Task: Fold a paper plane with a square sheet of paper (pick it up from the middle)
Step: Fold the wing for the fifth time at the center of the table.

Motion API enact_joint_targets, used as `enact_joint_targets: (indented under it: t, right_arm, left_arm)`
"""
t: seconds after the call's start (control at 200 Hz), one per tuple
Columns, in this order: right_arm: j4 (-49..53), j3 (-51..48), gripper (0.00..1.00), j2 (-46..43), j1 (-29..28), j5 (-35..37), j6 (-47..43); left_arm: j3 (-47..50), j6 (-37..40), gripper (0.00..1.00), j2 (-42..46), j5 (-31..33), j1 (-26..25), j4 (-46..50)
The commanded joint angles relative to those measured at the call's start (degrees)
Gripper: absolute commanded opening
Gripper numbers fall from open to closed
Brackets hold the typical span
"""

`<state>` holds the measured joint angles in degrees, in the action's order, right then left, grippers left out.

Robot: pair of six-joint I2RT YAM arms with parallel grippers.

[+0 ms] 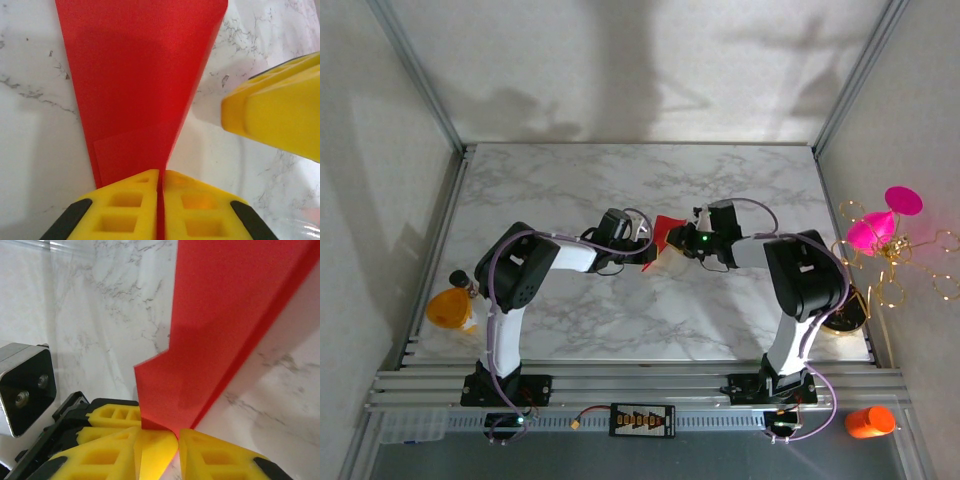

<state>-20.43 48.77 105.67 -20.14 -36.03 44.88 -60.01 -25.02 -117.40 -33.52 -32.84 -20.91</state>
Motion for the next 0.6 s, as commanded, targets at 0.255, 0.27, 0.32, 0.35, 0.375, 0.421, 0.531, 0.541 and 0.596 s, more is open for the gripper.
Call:
enact_joint_targets:
  t: [0.255,0.27,0.32,0.35,0.375,0.421,0.531,0.541,0.596]
  right_arm:
    - [-1.3,5.4,0.20,5.6,-1.0,-3.8,-3.8]
    - [-1.3,5.5,0.21,5.8,-1.0,-3.9,-3.9]
    - [-1.2,5.9,0.21,6.2,-1.0,-4.5,-4.1]
    - [-1.2,6.1,0.21,6.5,-1.0,-4.7,-4.1]
    - [-1.1,6.2,0.21,6.6,-1.1,-4.9,-4.2]
    - [-0.9,6.5,0.20,7.0,-1.2,-5.0,-4.4]
    - [-0.6,6.8,0.20,7.5,-1.2,-5.3,-4.6]
    - [-0.6,6.8,0.20,7.5,-1.3,-5.2,-4.6]
    - [-0.3,6.8,0.20,7.6,-1.2,-5.1,-4.8]
  left_arm:
    - [0.8,-2.8,0.12,-3.8,1.1,0.8,7.3]
    - [0.7,-2.8,0.13,-3.7,1.1,0.8,7.3]
    - [0.8,-2.7,0.14,-3.7,1.1,0.8,7.4]
    - [0.8,-2.6,0.14,-3.7,1.1,0.8,7.4]
    - [0.9,-2.6,0.15,-3.7,1.1,0.8,7.4]
    - [0.9,-2.6,0.15,-3.9,1.1,0.8,7.4]
    - [1.0,-2.6,0.16,-4.0,1.2,0.9,7.4]
    - [1.0,-2.6,0.16,-4.0,1.2,0.9,7.4]
    - [1.1,-2.6,0.15,-4.1,1.4,1.0,7.5]
